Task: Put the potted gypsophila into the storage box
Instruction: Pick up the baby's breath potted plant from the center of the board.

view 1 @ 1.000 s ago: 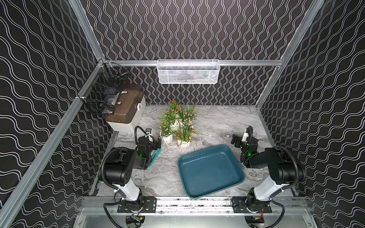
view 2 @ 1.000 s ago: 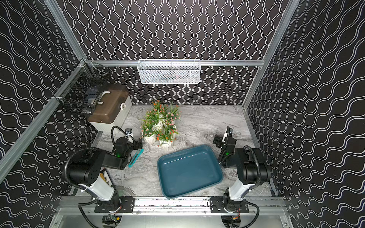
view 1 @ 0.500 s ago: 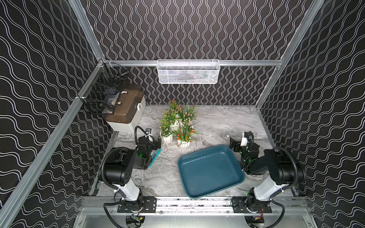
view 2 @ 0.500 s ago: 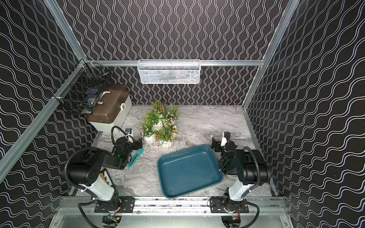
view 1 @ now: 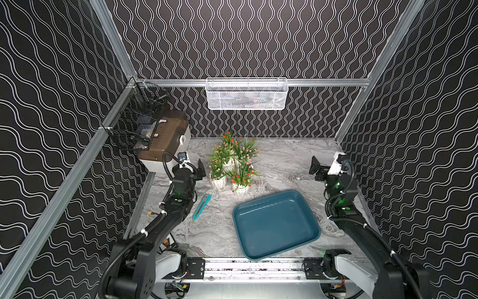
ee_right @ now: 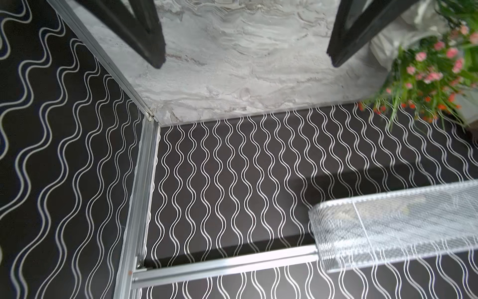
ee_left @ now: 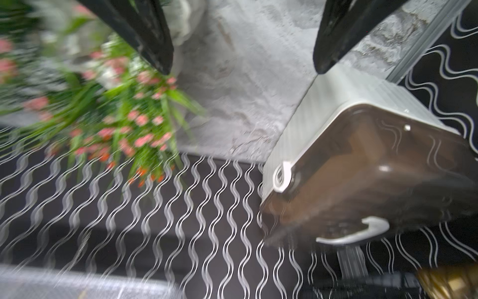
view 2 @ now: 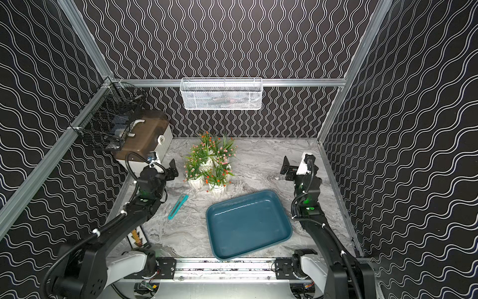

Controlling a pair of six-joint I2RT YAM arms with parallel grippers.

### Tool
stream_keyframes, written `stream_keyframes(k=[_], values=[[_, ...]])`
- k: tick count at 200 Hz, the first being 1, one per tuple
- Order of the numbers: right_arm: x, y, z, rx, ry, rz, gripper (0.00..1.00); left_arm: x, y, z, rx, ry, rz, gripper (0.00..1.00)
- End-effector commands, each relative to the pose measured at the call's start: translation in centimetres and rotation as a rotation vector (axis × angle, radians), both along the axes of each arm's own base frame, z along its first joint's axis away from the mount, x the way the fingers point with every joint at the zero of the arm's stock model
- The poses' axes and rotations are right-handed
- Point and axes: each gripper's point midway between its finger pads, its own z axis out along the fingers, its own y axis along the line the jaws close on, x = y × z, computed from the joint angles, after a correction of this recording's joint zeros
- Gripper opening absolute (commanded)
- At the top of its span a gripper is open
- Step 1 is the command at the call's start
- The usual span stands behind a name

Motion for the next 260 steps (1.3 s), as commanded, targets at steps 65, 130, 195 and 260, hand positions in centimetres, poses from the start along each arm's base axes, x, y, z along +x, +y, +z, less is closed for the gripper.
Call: stream_keyframes(k=[65, 130, 195, 260], values=[[-6.1, 14.8, -6.8, 0.152, 0.404, 0.747, 1.0, -7.2, -10.5, -4.9, -0.478, 0.269, -0.383, 0.72], [-8.3, 18.7, -9.1, 0.081, 0.443, 0.912, 0.97, -9.7, -13.9, -9.6, -0.545, 0.359, -0.586, 0.76], [-8.2, 24.2, -11.6, -0.115, 0.501, 0.976, 1.0, -8.7, -16.3, -11.7, -0.778, 0.422, -0.681, 0.73], [-6.0, 29.3, -14.9, -0.3, 0.527, 0.862, 1.0, -8.7, -14.2, -13.1, -0.795, 0.456, -0.608, 0.72]])
